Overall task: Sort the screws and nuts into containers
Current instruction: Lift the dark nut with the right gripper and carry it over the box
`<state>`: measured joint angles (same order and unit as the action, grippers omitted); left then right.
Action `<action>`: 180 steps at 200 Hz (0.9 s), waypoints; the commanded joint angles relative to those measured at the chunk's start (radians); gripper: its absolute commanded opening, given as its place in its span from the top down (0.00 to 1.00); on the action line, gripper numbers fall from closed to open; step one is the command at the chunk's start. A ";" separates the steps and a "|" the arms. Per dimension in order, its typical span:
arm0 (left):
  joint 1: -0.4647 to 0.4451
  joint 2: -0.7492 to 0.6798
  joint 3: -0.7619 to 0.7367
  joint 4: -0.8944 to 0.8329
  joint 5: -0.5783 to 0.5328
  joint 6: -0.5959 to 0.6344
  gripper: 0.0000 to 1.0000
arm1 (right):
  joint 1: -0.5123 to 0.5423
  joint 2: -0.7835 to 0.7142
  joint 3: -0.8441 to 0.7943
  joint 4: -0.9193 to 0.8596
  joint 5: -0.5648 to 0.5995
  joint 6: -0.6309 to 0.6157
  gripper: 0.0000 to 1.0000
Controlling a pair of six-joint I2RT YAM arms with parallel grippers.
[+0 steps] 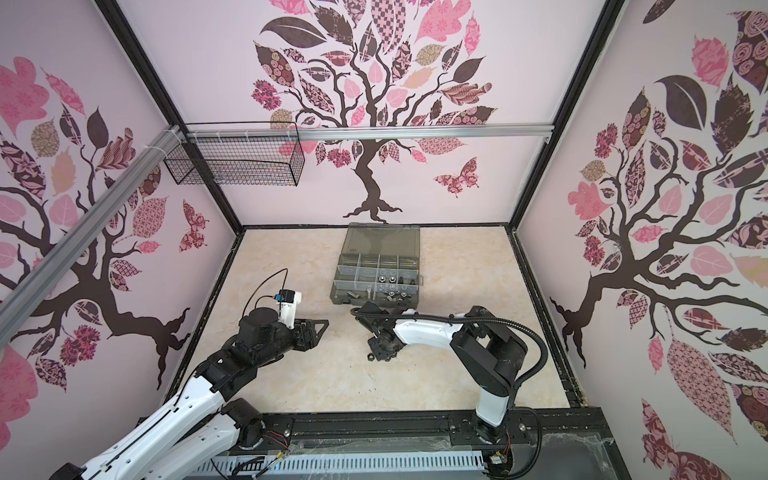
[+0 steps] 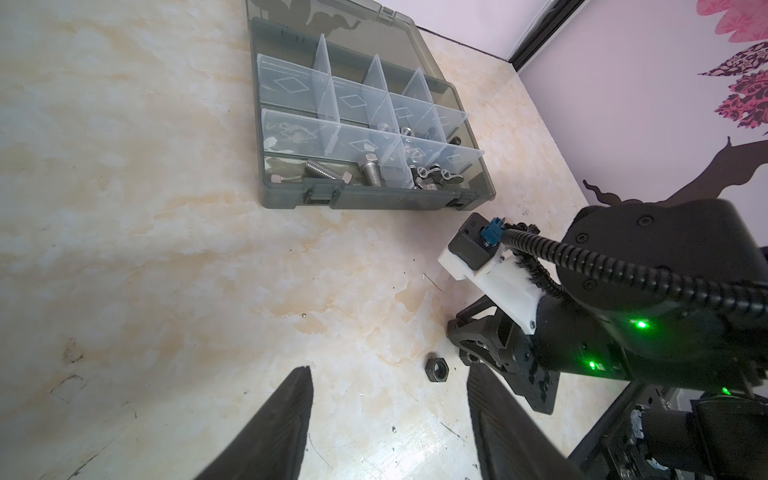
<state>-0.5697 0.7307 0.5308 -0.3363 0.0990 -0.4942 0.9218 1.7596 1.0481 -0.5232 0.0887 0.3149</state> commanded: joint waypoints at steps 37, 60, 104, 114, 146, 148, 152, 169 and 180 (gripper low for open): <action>0.004 -0.024 -0.013 -0.001 0.011 -0.017 0.37 | -0.061 -0.001 0.219 -0.026 0.034 -0.110 0.78; 0.004 -0.028 -0.014 -0.003 0.025 -0.018 0.37 | -0.136 0.040 0.355 -0.013 0.012 -0.148 0.77; 0.002 -0.046 -0.012 -0.008 0.047 -0.022 0.37 | -0.236 0.228 0.649 0.033 -0.010 -0.200 0.77; 0.004 -0.051 -0.009 -0.018 0.049 -0.023 0.37 | -0.254 0.293 0.734 0.008 -0.014 -0.202 0.77; 0.001 -0.070 -0.011 -0.039 0.054 -0.028 0.37 | -0.289 0.461 0.932 -0.078 -0.020 -0.206 0.77; 0.002 -0.072 -0.012 -0.041 0.054 -0.029 0.37 | -0.290 0.468 0.940 -0.080 -0.020 -0.205 0.77; 0.002 -0.076 -0.012 -0.040 0.053 -0.029 0.37 | -0.290 0.480 0.952 -0.083 -0.020 -0.204 0.77; 0.002 -0.085 -0.018 -0.042 0.053 -0.036 0.37 | -0.292 0.515 0.969 -0.083 -0.027 -0.201 0.77; 0.002 -0.088 -0.019 -0.042 0.055 -0.042 0.37 | -0.291 0.528 0.968 -0.082 -0.026 -0.199 0.76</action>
<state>-0.5697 0.6582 0.5304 -0.3717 0.1436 -0.5247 0.6250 2.2322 1.9755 -0.5488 0.0734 0.1230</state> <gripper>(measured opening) 0.628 0.237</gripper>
